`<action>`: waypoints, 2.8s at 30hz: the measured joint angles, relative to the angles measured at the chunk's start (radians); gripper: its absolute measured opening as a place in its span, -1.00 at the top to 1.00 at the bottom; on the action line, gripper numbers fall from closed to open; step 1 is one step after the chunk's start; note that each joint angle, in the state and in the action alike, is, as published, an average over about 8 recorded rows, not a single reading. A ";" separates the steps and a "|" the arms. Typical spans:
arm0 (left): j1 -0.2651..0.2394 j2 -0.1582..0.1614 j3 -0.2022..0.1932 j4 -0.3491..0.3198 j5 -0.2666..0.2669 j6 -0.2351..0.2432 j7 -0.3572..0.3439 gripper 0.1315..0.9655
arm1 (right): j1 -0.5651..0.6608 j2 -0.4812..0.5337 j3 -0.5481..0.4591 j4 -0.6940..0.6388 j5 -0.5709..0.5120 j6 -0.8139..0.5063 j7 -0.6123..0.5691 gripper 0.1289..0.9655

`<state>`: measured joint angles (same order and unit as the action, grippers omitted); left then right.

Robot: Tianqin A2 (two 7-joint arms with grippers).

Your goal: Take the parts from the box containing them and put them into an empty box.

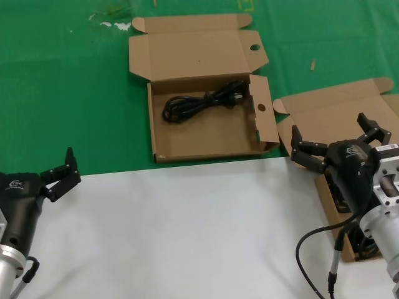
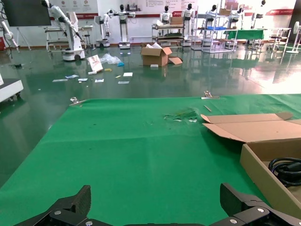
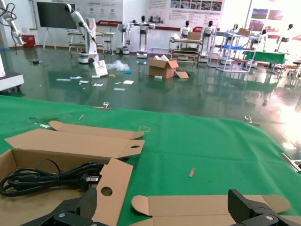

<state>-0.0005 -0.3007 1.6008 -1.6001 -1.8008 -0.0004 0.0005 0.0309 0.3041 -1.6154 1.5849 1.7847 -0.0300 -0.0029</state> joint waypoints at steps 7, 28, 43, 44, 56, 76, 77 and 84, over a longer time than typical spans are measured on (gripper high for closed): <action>0.000 0.000 0.000 0.000 0.000 0.000 0.000 -1.00 | 0.000 0.000 0.000 0.000 0.000 0.000 0.000 -1.00; 0.000 0.000 0.000 0.000 0.000 0.000 0.000 -1.00 | 0.000 0.000 0.000 0.000 0.000 0.000 0.000 -1.00; 0.000 0.000 0.000 0.000 0.000 0.000 0.000 -1.00 | 0.000 0.000 0.000 0.000 0.000 0.000 0.000 -1.00; 0.000 0.000 0.000 0.000 0.000 0.000 0.000 -1.00 | 0.000 0.000 0.000 0.000 0.000 0.000 0.000 -1.00; 0.000 0.000 0.000 0.000 0.000 0.000 0.000 -1.00 | 0.000 0.000 0.000 0.000 0.000 0.000 0.000 -1.00; 0.000 0.000 0.000 0.000 0.000 0.000 0.000 -1.00 | 0.000 0.000 0.000 0.000 0.000 0.000 0.000 -1.00; 0.000 0.000 0.000 0.000 0.000 0.000 0.000 -1.00 | 0.000 0.000 0.000 0.000 0.000 0.000 0.000 -1.00; 0.000 0.000 0.000 0.000 0.000 0.000 0.000 -1.00 | 0.000 0.000 0.000 0.000 0.000 0.000 0.000 -1.00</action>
<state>-0.0005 -0.3007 1.6008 -1.6001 -1.8008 -0.0004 0.0005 0.0309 0.3041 -1.6154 1.5849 1.7847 -0.0300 -0.0029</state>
